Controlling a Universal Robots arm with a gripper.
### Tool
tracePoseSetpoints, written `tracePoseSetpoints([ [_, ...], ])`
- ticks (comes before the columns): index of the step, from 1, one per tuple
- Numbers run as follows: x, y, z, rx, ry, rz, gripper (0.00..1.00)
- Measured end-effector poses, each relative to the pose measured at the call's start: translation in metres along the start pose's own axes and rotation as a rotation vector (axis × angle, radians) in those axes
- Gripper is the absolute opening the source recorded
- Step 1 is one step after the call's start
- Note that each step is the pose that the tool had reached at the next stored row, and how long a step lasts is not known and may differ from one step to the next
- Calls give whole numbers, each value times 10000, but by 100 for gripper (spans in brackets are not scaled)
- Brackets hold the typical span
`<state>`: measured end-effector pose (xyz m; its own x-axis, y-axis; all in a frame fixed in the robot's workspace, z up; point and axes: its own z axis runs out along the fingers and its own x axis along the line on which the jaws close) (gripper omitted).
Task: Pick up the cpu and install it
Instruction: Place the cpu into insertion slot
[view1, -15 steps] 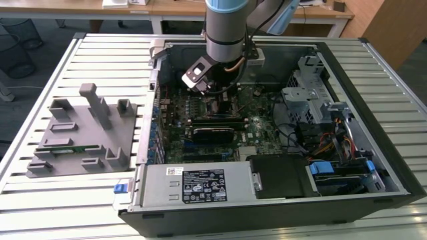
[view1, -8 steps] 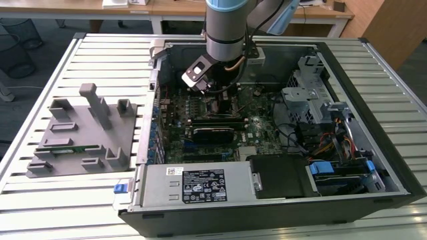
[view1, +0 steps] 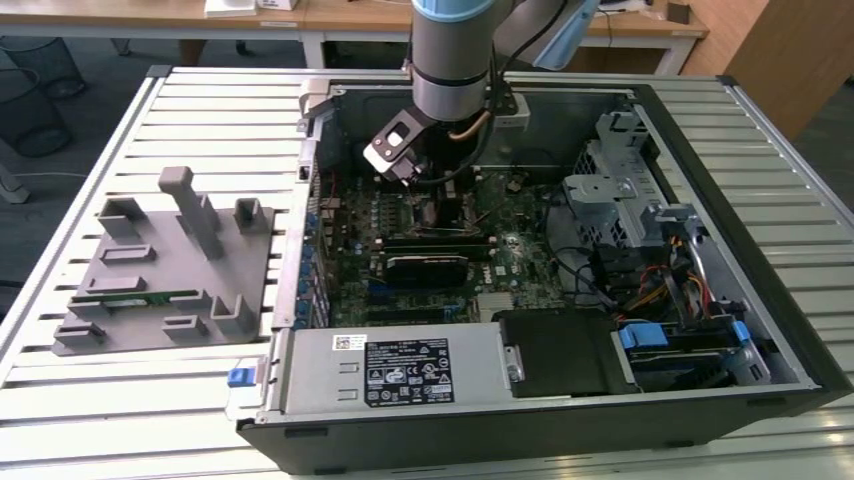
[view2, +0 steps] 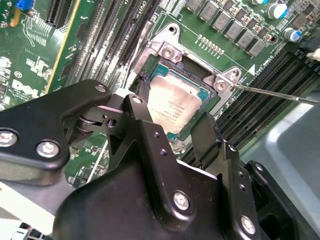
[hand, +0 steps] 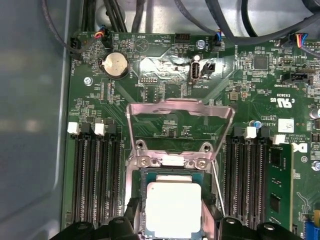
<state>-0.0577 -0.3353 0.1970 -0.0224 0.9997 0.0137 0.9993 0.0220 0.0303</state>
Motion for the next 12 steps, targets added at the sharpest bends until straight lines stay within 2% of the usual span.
tracePoseSetpoints([
  [8, 4, 0, 7, 1, -5, 3, 60],
  [12, 5, 1, -33, 2, -82, 1, 60],
])
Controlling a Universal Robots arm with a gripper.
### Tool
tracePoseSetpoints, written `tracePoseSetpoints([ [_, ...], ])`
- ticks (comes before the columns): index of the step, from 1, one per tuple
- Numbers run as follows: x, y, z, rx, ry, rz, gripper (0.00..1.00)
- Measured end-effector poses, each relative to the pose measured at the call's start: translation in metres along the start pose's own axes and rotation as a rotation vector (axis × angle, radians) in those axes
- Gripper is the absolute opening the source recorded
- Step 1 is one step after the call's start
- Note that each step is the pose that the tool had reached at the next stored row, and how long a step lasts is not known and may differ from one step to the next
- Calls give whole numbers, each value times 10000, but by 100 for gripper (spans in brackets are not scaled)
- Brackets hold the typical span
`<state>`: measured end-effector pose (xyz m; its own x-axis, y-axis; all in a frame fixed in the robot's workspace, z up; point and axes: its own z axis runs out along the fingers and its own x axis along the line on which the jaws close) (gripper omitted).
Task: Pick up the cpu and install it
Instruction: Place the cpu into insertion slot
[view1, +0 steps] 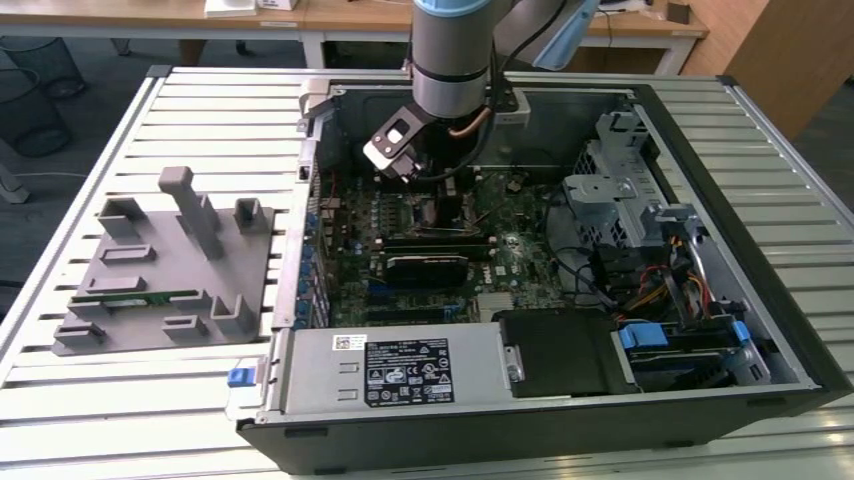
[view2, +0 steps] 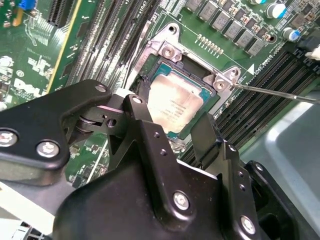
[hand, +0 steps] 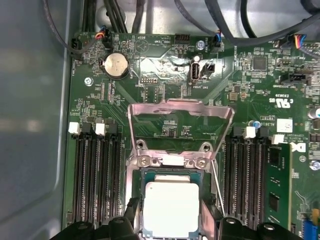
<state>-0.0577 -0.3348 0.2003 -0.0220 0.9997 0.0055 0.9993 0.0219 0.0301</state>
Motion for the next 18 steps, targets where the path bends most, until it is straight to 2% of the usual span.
tracePoseSetpoints([
  [2, 1, 1, -22, 1, -50, -1, 59],
  [3, 1, 1, -31, 1, -82, -2, 53],
  [4, 1, 1, -38, 1, -113, -3, 53],
  [6, 0, 2, -49, 4, -170, -6, 40],
  [7, 0, 2, -56, 5, -183, -7, 40],
  [9, 0, 2, -69, 4, -197, -6, 29],
  [10, 1, 2, -75, 5, -202, -6, 29],
  [13, 1, 3, -91, 5, -226, -7, 11],
  [18, 0, 3, -115, 6, -250, -8, 11],
])
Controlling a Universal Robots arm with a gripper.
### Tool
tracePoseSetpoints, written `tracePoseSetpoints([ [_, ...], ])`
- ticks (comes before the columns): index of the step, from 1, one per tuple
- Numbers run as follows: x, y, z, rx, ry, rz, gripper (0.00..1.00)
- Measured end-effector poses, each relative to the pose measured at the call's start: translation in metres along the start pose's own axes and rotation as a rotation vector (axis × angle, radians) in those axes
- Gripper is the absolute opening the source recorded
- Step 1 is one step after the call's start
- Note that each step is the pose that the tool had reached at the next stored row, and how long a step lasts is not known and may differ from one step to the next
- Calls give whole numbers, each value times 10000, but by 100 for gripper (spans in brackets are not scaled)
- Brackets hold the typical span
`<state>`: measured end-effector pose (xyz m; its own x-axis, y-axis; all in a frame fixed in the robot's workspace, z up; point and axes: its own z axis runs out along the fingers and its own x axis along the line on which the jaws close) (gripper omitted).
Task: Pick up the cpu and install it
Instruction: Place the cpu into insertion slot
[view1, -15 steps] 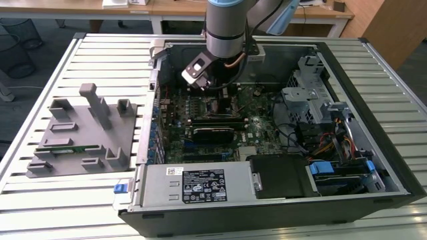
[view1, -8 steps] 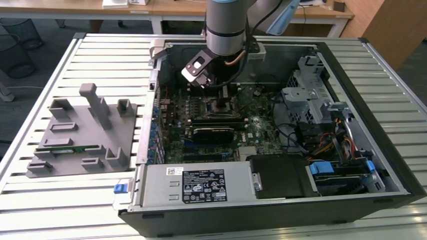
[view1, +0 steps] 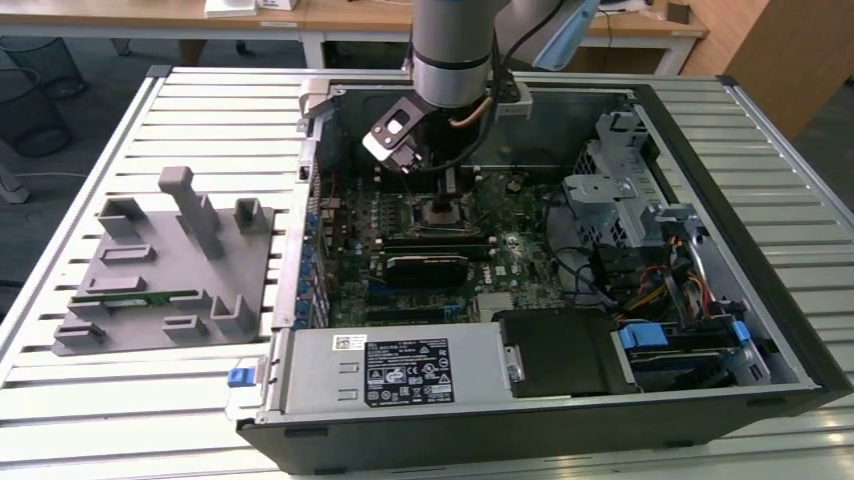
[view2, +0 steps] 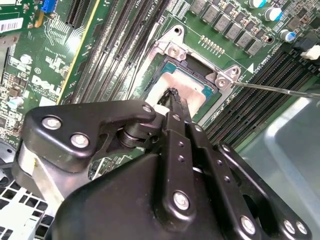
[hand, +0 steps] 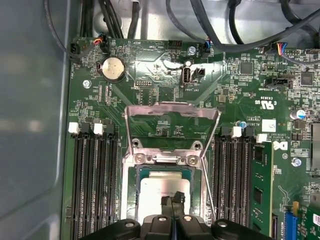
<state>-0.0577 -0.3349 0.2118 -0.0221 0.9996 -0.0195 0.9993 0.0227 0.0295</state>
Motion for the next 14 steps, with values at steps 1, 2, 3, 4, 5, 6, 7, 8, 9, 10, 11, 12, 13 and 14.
tracePoseSetpoints([
  [1, 0, 0, -5, -1, -1, 0, 11],
  [2, 0, 0, -10, 0, -1, 0, 11],
  [3, 0, 1, -15, 0, -2, 0, 11],
  [4, 0, 1, -21, -1, -1, 1, 11],
  [5, 0, 1, -29, -1, -1, 1, 11],
  [6, -1, 1, -39, -1, -1, 1, 11],
  [7, -1, 2, -48, -2, 0, 1, 11],
  [8, -1, 2, -56, -1, 0, 0, 11],
  [9, -1, 2, -65, -1, -1, 1, 11],
  [10, -1, 2, -75, -1, -1, 1, 11],
  [11, -1, 3, -85, -1, -1, 1, 11],
  [12, -2, 3, -96, -1, -1, 1, 11],
  [13, -2, 3, -107, -1, 0, 1, 11],
  [14, -2, 4, -118, -1, 0, 1, 11],
])
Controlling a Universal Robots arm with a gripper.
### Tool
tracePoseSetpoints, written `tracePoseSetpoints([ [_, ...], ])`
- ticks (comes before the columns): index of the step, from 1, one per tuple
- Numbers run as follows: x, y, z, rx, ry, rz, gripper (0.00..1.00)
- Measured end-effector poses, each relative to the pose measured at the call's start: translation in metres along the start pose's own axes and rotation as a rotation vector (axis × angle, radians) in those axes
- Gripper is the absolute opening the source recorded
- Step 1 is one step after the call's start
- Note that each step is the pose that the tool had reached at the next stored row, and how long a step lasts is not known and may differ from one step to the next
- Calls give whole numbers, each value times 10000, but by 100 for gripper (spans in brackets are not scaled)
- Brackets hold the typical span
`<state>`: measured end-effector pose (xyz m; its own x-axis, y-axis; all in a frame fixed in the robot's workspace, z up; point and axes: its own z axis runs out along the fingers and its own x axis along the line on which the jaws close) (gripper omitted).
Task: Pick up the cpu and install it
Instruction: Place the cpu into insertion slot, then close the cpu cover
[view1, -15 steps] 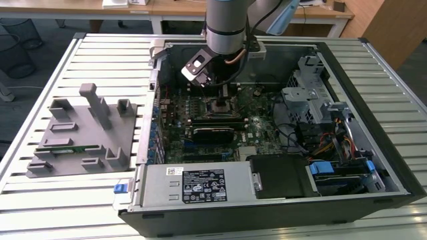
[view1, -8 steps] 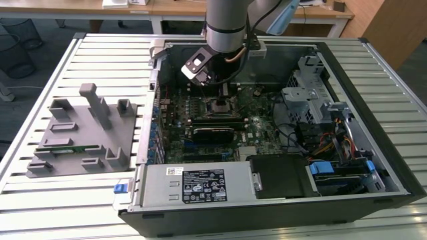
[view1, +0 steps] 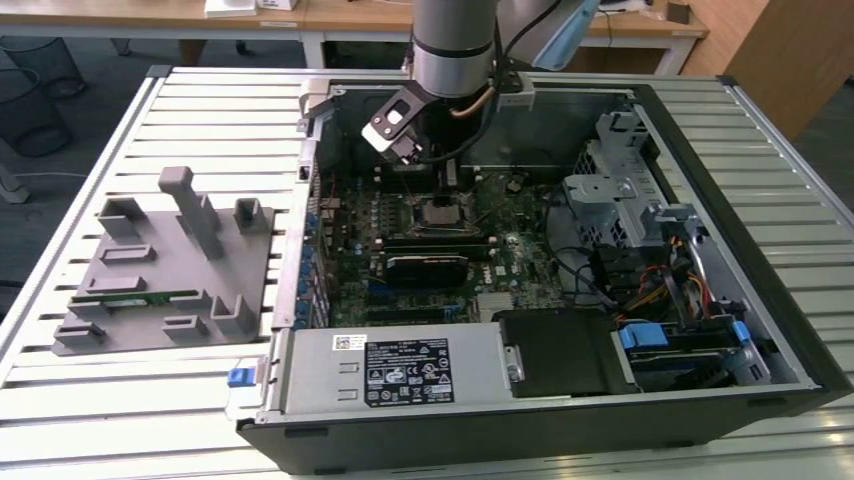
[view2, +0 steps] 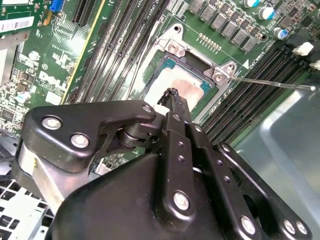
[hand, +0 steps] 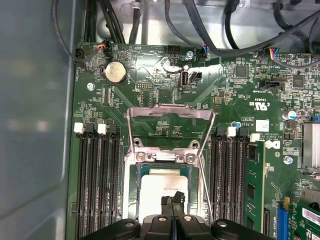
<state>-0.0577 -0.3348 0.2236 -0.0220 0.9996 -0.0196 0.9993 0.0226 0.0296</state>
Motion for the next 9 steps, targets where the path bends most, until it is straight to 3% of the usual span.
tracePoseSetpoints([
  [9, -2, 3, -112, 0, 0, 0, 11],
])
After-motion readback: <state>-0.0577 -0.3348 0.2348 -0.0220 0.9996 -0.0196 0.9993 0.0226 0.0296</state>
